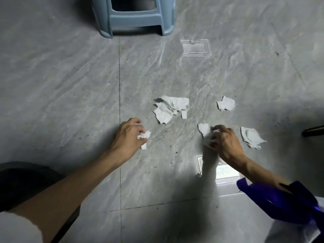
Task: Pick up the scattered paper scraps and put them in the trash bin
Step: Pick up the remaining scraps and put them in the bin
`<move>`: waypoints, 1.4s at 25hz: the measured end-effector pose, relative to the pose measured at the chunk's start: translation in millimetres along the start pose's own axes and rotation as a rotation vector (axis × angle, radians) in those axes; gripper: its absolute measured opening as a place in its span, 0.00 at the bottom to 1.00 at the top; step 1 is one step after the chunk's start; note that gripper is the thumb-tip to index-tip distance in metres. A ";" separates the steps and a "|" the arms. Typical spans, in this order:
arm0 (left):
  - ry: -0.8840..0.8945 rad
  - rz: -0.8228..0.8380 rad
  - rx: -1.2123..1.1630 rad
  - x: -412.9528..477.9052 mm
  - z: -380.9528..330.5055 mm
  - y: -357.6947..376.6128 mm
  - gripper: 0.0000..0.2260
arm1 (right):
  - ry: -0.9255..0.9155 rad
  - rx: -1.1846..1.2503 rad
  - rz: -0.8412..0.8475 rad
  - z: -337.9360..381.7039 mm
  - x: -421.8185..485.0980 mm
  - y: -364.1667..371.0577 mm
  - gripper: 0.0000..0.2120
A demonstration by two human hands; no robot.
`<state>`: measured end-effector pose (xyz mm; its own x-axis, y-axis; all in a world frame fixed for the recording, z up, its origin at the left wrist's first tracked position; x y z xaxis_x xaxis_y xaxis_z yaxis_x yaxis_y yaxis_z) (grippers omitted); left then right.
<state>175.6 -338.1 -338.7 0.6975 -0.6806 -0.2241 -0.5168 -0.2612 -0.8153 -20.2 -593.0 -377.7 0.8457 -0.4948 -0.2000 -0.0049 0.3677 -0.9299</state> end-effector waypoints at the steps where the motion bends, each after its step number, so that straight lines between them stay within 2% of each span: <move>1: 0.029 -0.002 0.001 7.8 -9.8 4.9 0.09 | -0.029 0.072 0.055 0.2 -7.6 1.0 0.06; 3: 0.089 0.011 0.011 26.0 -26.7 18.9 0.09 | -0.037 0.197 0.128 2.6 -25.6 6.2 0.12; 7: 0.172 0.132 0.137 56.9 -43.5 56.7 0.09 | 0.120 0.330 -0.036 -11.7 -53.4 -16.3 0.15; 9: 0.151 0.175 0.260 64.7 -41.4 69.5 0.10 | 0.219 0.388 -0.051 -26.1 -72.6 -33.2 0.15; 11: 0.150 0.142 0.338 71.7 -41.5 74.7 0.10 | 0.306 0.429 -0.048 -38.2 -90.9 -45.2 0.13; 15: 0.007 0.136 0.222 67.5 -47.5 70.8 0.08 | 0.409 0.498 -0.027 -42.2 -101.7 -48.0 0.12; 17: -0.066 0.159 0.142 58.4 -53.6 64.1 0.05 | 0.451 0.644 0.003 -37.3 -96.2 -46.6 0.11; 19: -0.071 0.175 0.095 50.2 -62.9 47.2 0.08 | 0.456 0.779 0.049 -22.2 -82.7 -44.8 0.09; 23: -0.013 0.137 0.020 38.4 -83.8 -17.4 0.16 | 0.399 1.017 0.106 35.2 -48.0 -45.7 0.05; 28: 0.002 0.091 0.109 -18.8 -70.9 -132.2 0.12 | 0.196 1.115 0.304 152.8 -31.7 -50.4 0.02; 32: -0.138 0.125 0.238 -97.1 -17.9 -232.5 0.10 | -0.032 1.158 0.474 274.2 -46.2 -62.2 0.09; 35: -0.306 0.255 0.311 -162.3 37.7 -275.2 0.10 | -0.162 1.221 0.613 355.9 -68.8 -65.1 0.06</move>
<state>223.4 -130.0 -98.1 0.7059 -0.4524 -0.5450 -0.5497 0.1353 -0.8243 111.9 -302.7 -193.6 0.9310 0.0614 -0.3597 0.0003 0.9856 0.1691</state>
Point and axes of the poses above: each hand's wrist, its own x-axis towards the middle knuckle, its own y-axis out of the palm, z = x × y, the point moved 2 cm from there along x, towards the middle knuckle, and after that the axes turned 1 degree about y, right-handed, at the moved point
